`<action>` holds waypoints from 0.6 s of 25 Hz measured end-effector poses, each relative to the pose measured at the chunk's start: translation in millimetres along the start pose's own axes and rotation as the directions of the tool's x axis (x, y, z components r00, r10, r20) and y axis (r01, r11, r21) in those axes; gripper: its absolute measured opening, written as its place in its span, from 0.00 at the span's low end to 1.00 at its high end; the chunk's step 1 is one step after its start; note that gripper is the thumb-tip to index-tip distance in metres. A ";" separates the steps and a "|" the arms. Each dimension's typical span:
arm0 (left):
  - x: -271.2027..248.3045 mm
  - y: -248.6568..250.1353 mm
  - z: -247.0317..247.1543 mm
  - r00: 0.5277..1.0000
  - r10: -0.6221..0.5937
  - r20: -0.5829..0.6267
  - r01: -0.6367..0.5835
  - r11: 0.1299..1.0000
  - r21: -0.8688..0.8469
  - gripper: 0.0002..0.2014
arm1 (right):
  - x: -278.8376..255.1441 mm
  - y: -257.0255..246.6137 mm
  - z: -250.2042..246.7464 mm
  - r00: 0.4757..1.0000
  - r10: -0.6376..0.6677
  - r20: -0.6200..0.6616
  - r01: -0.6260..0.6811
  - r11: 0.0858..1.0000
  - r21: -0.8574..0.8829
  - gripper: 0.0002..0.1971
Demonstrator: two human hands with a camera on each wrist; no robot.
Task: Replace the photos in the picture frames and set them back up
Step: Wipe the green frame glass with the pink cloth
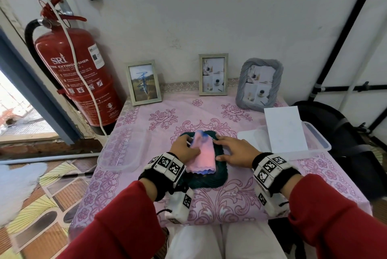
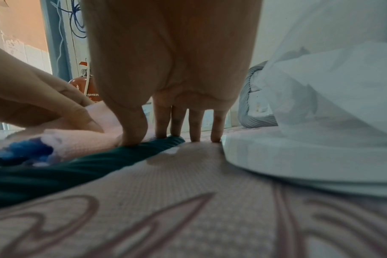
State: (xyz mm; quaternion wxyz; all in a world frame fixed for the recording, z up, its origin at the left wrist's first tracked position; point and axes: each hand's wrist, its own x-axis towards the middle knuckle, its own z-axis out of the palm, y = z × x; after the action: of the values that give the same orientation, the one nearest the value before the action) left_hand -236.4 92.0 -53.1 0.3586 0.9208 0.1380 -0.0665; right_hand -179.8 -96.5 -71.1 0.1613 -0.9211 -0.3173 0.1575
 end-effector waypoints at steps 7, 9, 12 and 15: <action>-6.4 -16.9 -49.5 0.995 -0.019 -0.098 -0.012 0.952 -0.306 0.27 | 4.7 0.7 -4.5 1.000 -0.002 0.023 0.003 1.000 -0.023 0.35; -12.8 -24.7 -72.0 0.986 0.057 -0.155 -0.112 0.921 -0.372 0.33 | 4.5 0.8 -4.4 1.000 -0.004 0.022 0.005 1.000 -0.024 0.35; -17.3 -41.2 -105.2 0.939 0.154 -0.307 -0.264 0.897 -0.355 0.26 | 3.4 0.4 -3.1 1.000 -0.010 0.024 0.011 1.000 -0.021 0.35; -14.8 -63.9 -131.3 0.863 0.192 -0.467 -0.264 0.960 -0.093 0.15 | 3.8 0.5 -4.2 0.999 -0.011 0.032 0.011 1.000 -0.022 0.35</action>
State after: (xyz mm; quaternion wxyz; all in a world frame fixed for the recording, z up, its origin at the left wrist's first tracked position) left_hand -266.8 223.0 5.6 0.3916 0.8901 0.1126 0.2042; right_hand -175.0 -95.3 -68.3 0.1472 -0.9185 -0.3266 0.1676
